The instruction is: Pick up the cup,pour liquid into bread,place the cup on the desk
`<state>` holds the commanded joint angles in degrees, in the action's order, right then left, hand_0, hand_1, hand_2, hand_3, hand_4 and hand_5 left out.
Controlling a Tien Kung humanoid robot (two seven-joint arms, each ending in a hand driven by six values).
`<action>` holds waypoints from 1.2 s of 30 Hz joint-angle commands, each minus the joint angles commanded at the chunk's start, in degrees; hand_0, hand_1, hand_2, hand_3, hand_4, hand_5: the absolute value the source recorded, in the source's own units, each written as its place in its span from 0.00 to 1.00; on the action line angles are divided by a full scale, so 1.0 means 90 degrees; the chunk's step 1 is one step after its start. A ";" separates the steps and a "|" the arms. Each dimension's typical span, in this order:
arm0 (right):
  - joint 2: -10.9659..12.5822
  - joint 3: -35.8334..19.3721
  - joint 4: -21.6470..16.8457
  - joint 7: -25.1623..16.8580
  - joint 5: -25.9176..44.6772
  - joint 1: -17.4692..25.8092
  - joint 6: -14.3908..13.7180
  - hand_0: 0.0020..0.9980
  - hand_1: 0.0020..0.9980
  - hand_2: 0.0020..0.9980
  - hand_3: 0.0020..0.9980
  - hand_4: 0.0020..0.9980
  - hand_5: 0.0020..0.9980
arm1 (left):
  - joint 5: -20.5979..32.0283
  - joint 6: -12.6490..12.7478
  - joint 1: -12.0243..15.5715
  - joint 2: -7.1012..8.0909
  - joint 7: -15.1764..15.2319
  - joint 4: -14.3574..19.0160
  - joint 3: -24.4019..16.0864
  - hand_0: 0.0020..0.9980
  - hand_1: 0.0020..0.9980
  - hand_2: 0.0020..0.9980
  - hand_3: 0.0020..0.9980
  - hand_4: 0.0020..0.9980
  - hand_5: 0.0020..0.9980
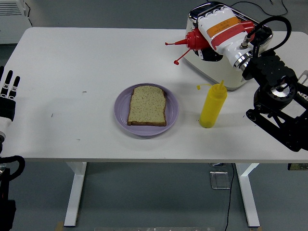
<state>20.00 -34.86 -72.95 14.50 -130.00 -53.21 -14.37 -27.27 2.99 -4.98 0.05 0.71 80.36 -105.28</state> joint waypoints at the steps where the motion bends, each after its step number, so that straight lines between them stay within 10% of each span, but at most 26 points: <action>1: 0.0017 -0.0134 0.0009 0.0015 0.0000 0.0013 -0.0029 0.09 0.08 0.25 0.36 0.72 0.20 | -0.0001 0.0001 0.0006 0.0002 0.0002 0.0001 -0.0008 0.79 0.74 0.74 0.69 0.54 1.00; 9: 0.0133 -0.0730 -0.0054 0.0014 0.0000 -0.0044 -0.0110 0.10 0.08 0.25 0.37 0.70 0.18 | 0.0000 0.0001 0.0017 0.0012 0.0002 -0.0001 0.0005 0.79 0.74 0.74 0.69 0.55 1.00; 18: -0.0046 0.0228 0.0054 -0.0040 0.0000 -0.0034 -0.0048 0.10 0.09 0.25 0.37 0.70 0.18 | -0.0013 -0.0007 0.0028 -0.0005 0.0005 -0.0003 0.0030 0.79 0.74 0.74 0.69 0.54 1.00; 26: 0.0077 -0.0583 0.0103 0.0119 0.0000 -0.0044 -0.0085 0.11 0.09 0.26 0.37 0.67 0.16 | -0.0012 -0.0004 0.0057 0.0010 0.0008 -0.0008 0.0013 0.79 0.74 0.74 0.69 0.54 1.00; 36: -0.0110 0.0595 0.0290 0.0145 0.0000 -0.0077 0.0167 0.11 0.10 0.26 0.37 0.66 0.15 | -0.0012 -0.0013 0.0024 -0.0002 0.0009 -0.0005 0.0016 0.79 0.74 0.74 0.69 0.54 1.00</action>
<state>19.01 -29.50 -70.34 15.80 -130.00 -53.91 -12.86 -27.38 2.87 -4.77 0.03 0.79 80.32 -105.13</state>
